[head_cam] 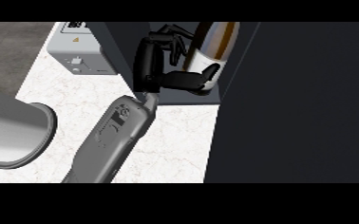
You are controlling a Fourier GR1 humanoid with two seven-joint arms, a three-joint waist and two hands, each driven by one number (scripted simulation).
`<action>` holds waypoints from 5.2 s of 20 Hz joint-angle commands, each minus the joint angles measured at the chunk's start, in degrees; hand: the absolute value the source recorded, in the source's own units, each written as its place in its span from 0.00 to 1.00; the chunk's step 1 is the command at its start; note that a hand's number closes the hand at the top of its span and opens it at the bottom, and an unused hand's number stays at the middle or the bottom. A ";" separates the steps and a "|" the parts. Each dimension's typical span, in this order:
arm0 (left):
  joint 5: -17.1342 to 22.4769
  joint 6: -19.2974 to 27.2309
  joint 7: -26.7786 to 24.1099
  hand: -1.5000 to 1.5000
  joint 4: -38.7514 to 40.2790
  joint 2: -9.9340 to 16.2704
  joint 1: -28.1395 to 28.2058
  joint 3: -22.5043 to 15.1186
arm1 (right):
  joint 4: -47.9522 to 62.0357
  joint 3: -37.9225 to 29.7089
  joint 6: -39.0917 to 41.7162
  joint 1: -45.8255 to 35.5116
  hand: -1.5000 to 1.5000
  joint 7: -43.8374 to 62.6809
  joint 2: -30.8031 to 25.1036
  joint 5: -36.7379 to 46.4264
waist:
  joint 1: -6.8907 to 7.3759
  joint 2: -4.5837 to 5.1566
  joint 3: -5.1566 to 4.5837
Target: Pick up the wine, place it into the cabinet and close the cabinet
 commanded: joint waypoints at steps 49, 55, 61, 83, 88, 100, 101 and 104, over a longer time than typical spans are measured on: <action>23.63 -4.72 -36.44 1.00 57.24 -0.04 -17.12 4.77 | 0.85 -1.80 3.03 -1.11 0.00 -1.25 1.99 -7.27 | -1.91 0.82 -0.08; 23.39 -3.12 -37.57 1.00 61.79 0.06 -21.42 5.88 | -0.01 -1.06 3.39 -0.46 0.00 -1.12 2.52 -6.91 | -2.97 1.17 -0.08; 20.69 3.19 -37.20 1.00 66.66 0.97 -23.10 4.51 | -0.25 1.07 2.70 0.12 0.00 -2.87 4.50 -4.75 | -3.53 1.50 -0.08; 26.33 -6.53 -35.53 1.00 66.70 0.00 -19.55 11.76 | 1.29 1.35 3.44 -1.25 0.00 -3.22 4.79 -5.39 | -5.02 2.25 -0.20; 28.23 -9.79 -34.67 1.00 66.37 -0.03 -17.03 12.56 | 2.38 3.17 3.25 -3.06 0.00 -3.68 5.38 -4.39 | -6.50 2.13 -0.25; 30.94 -14.61 -36.60 1.00 65.70 -0.04 -11.16 11.35 | 3.86 1.77 4.61 -3.39 0.00 -5.12 5.40 -6.89 | -8.57 2.02 -0.29; 30.83 -14.20 -37.29 1.00 66.10 -0.04 -10.45 11.01 | 2.80 2.49 4.06 -3.03 0.00 -4.72 6.26 -7.30 | -9.42 2.21 -0.32; 31.25 -13.17 -35.60 1.00 65.44 -0.04 -11.11 9.83 | 3.59 3.19 3.83 -3.07 0.00 -4.48 6.69 -7.07 | -9.15 1.91 -0.30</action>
